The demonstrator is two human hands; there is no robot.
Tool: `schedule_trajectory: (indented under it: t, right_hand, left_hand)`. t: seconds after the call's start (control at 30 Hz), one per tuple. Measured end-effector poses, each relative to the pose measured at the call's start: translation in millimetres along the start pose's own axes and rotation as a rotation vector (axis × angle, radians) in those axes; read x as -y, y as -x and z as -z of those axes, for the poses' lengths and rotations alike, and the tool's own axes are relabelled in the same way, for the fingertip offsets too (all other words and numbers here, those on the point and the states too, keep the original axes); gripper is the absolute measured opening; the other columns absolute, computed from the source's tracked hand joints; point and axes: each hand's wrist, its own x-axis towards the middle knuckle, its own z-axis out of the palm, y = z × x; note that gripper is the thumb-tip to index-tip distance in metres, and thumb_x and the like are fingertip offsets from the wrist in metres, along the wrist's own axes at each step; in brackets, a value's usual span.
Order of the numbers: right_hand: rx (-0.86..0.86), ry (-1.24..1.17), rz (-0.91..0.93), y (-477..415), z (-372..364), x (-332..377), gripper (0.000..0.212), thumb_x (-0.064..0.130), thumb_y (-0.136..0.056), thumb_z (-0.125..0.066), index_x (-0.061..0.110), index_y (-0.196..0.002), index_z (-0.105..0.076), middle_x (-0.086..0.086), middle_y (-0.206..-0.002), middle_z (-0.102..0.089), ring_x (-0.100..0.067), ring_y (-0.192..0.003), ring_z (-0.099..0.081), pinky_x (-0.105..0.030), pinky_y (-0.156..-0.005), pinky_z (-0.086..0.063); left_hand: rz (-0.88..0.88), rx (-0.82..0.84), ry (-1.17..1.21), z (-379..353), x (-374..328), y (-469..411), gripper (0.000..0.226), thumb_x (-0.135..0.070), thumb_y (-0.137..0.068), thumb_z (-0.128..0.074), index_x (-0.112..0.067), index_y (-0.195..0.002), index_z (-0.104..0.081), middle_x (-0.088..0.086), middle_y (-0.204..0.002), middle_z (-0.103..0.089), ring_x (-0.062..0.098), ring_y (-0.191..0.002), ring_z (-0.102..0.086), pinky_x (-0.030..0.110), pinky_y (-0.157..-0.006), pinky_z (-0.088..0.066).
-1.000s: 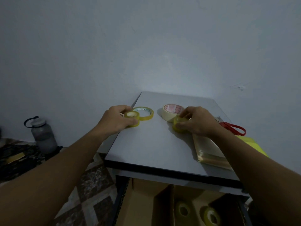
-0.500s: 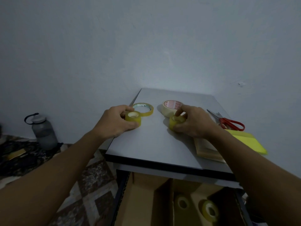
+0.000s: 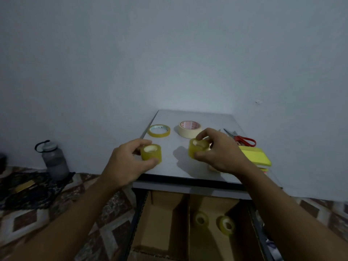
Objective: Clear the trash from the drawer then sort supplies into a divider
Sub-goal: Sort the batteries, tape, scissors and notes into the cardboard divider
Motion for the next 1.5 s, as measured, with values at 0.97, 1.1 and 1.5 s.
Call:
schedule_trajectory:
  t: [0.97, 1.1, 1.5]
  right_hand:
    - [-0.142, -0.351, -0.239, 158, 61, -104, 0.036, 0.026, -0.072, -0.083, 0.033, -0.101, -0.063, 0.008, -0.096, -0.067, -0.009, -0.078, -0.067, -0.020, -0.066, -0.052]
    - [-0.153, -0.367, -0.251, 162, 59, -108, 0.035, 0.027, -0.072, -0.083, 0.033, -0.100, -0.064, 0.008, -0.096, -0.068, -0.013, -0.081, -0.066, -0.030, -0.071, -0.057]
    - [-0.107, -0.366, -0.245, 160, 48, -109, 0.035, 0.024, -0.075, -0.083, 0.033, -0.102, -0.062, 0.010, -0.096, -0.067, -0.005, -0.077, -0.064, -0.015, -0.062, -0.050]
  left_hand:
    - [0.121, 0.645, -0.065, -229, -25, 72, 0.063, -0.025, -0.075, -0.081, -0.034, -0.131, -0.055, -0.011, -0.122, -0.061, 0.008, -0.106, -0.058, 0.023, -0.086, -0.050]
    - [0.182, 0.652, -0.051, -242, -18, 73, 0.073, -0.011, -0.078, -0.078, -0.031, -0.141, -0.047, -0.008, -0.130, -0.056, 0.008, -0.112, -0.054, 0.017, -0.084, -0.045]
    - [0.187, 0.682, -0.070, -245, -14, 76, 0.087, -0.020, -0.068, -0.085, -0.033, -0.143, -0.043, -0.007, -0.131, -0.058, 0.012, -0.117, -0.055, 0.035, -0.100, -0.050]
